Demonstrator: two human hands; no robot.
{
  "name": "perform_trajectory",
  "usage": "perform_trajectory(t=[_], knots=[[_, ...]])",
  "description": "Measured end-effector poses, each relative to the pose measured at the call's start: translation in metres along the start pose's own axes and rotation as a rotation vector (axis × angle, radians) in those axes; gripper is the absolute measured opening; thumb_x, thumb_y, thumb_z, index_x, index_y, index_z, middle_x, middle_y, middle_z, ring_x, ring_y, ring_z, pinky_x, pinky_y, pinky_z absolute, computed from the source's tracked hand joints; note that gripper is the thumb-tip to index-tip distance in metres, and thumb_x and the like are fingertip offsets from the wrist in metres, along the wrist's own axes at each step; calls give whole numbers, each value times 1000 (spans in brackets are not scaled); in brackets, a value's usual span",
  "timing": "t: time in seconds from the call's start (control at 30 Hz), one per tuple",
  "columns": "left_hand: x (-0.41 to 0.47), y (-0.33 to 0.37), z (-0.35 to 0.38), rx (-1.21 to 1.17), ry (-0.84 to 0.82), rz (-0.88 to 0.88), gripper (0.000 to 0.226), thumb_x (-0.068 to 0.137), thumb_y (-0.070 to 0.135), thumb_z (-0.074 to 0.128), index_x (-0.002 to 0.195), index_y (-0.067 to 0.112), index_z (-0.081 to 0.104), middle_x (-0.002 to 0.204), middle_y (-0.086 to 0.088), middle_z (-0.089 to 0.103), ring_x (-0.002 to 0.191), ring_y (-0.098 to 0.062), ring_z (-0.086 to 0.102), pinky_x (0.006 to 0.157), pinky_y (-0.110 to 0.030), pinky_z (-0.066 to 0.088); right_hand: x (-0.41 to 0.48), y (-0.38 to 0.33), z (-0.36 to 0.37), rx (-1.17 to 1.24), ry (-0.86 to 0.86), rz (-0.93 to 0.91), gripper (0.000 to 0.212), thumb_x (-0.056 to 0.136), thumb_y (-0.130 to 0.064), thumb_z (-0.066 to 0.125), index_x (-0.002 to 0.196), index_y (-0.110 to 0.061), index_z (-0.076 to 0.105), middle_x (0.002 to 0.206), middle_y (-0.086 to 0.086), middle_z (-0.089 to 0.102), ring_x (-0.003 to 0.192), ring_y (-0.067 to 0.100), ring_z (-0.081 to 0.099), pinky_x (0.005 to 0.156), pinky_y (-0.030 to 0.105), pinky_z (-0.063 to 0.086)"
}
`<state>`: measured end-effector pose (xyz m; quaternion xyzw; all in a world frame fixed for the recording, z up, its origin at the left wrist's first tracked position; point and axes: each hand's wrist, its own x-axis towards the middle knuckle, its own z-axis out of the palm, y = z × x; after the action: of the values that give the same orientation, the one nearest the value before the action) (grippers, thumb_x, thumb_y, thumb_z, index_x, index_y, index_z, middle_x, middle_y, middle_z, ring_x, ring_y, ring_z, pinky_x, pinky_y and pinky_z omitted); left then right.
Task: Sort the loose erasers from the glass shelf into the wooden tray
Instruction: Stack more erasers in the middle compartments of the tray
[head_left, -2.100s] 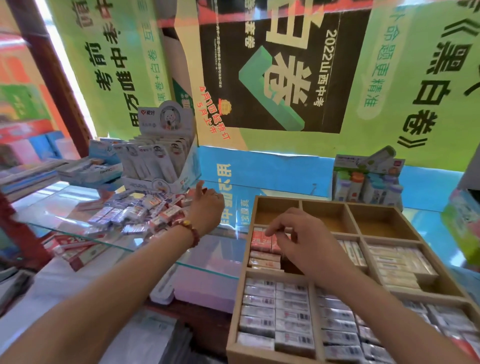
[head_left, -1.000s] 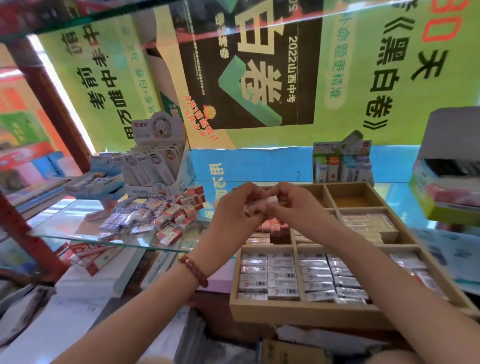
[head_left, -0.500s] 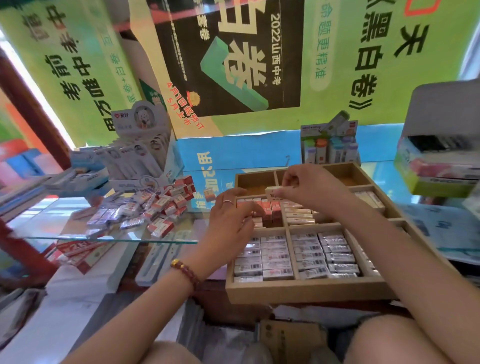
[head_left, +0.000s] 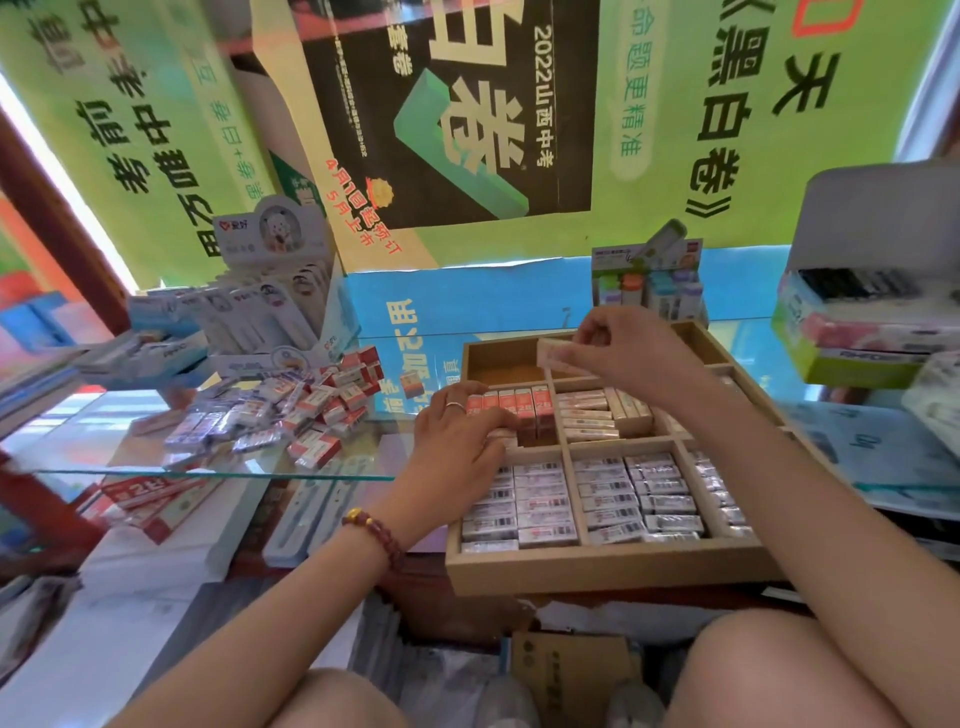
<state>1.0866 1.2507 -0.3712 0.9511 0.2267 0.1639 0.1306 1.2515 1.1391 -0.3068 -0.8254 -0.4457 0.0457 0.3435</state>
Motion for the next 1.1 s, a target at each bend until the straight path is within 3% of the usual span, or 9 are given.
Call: perform_trajectory(t=[0.1,0.27,0.33,0.43,0.53,0.67,0.77,0.93,1.1], knots=[[0,1,-1,7,13,17,32,93,20,42,118,33,57,142,1,29,134,-13,15,106,-27,8,-2,11,-18,-104,68,68,33,87,-46,61,70,-18,56,69,-2,55,63,7,48,53,25,35],[2,4,0,8,67,106,33,90,26,37,113,32,60,136,3,37,127,-9,20,101,-24,10,-13,29,-34,-201,-92,179,34,83,-39,69,73,-6,70,76,12,65,66,17,55,56,26,39],[3,9,0,-40,91,137,32,91,29,37,111,33,62,133,6,40,125,-8,22,99,-23,11,-16,32,-38,-205,-127,190,33,83,-40,69,74,-8,70,80,10,66,68,15,55,57,25,40],[9,23,0,-93,81,221,39,91,38,31,112,35,63,133,12,44,128,-6,23,102,-25,12,-18,35,-39,-177,-138,230,29,85,-36,68,72,-9,68,71,4,63,62,11,52,52,23,38],[14,42,4,-21,1,322,44,93,43,24,116,37,61,138,18,44,133,-4,21,108,-30,8,-17,36,-33,-161,-137,260,32,82,-34,68,75,-2,68,64,6,60,56,15,50,53,25,38],[19,59,15,63,-64,385,50,93,45,18,116,35,61,141,18,43,136,-4,23,111,-38,7,-15,35,-27,-153,-155,262,32,79,-38,69,65,-10,63,57,2,56,52,16,48,56,28,40],[22,60,17,60,-32,367,50,93,45,19,111,34,64,140,17,44,135,-5,24,110,-36,6,-15,35,-25,-133,-160,256,34,80,-40,69,64,-11,63,60,3,57,56,17,49,57,29,40],[23,47,13,-42,-6,218,45,94,44,25,90,32,68,136,17,46,131,-4,22,100,-20,1,-16,36,-31,-107,-94,234,25,84,-35,67,78,-11,67,78,5,63,66,12,52,57,26,39],[21,43,13,-78,-51,160,36,100,33,33,93,29,68,138,15,44,130,-3,20,95,-16,2,-14,42,-37,-51,94,246,20,88,-34,63,82,-15,61,86,2,60,79,16,53,66,28,39]])
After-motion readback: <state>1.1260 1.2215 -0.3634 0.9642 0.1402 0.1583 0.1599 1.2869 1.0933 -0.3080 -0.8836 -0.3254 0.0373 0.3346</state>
